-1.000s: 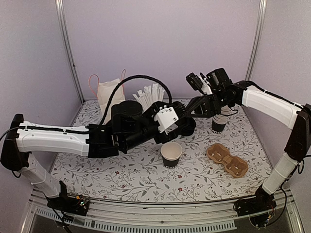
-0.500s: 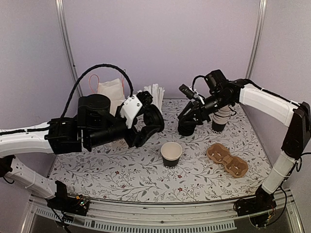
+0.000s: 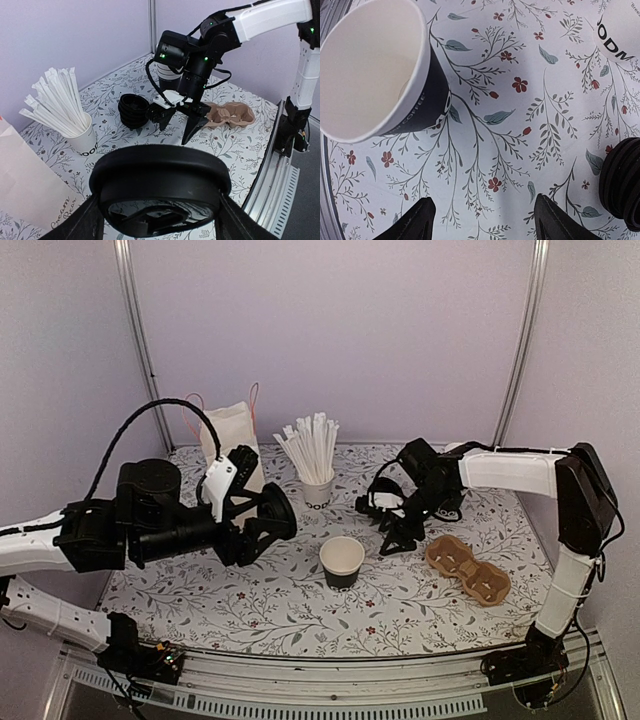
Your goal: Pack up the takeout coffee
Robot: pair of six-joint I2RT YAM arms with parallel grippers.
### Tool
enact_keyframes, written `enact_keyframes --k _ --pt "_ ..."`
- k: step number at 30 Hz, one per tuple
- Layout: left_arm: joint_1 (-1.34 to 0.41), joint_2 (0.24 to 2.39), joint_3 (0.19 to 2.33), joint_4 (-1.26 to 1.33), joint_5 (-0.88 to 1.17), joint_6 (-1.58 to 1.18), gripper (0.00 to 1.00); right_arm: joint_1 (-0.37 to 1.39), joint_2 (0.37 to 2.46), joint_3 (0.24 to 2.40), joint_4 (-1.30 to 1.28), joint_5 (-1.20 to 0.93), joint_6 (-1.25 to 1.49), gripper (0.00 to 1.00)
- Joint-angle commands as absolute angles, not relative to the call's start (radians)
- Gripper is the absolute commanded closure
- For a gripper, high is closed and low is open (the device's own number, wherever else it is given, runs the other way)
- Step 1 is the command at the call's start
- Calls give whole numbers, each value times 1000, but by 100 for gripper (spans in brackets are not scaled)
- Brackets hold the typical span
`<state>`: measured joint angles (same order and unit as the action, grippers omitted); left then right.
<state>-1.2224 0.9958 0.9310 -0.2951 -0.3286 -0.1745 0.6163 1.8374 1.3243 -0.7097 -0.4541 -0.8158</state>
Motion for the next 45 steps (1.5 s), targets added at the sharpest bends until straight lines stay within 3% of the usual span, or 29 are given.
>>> enact_keyframes --k 1,16,28,33,40,45 --pt "-1212 962 904 -320 -321 -209 29 626 1835 1311 -669 -425 -900 28" --pt "-1160 958 1003 -600 -274 -247 27 822 1919 1355 -663 -461 -921 28" --pt "-1046 1032 1068 -718 -110 -195 27 1000 1928 1362 -733 -540 -925 28" --pt "-1039 1126 1133 -770 -15 -172 27 977 1856 1345 -744 -509 -918 28" --pt "-1037 1323 1279 -909 112 -139 27 757 1719 1336 -724 -519 -894 28" --pt "-1038 1471 1365 -983 137 -133 27 705 1699 1363 -650 -345 -790 28"
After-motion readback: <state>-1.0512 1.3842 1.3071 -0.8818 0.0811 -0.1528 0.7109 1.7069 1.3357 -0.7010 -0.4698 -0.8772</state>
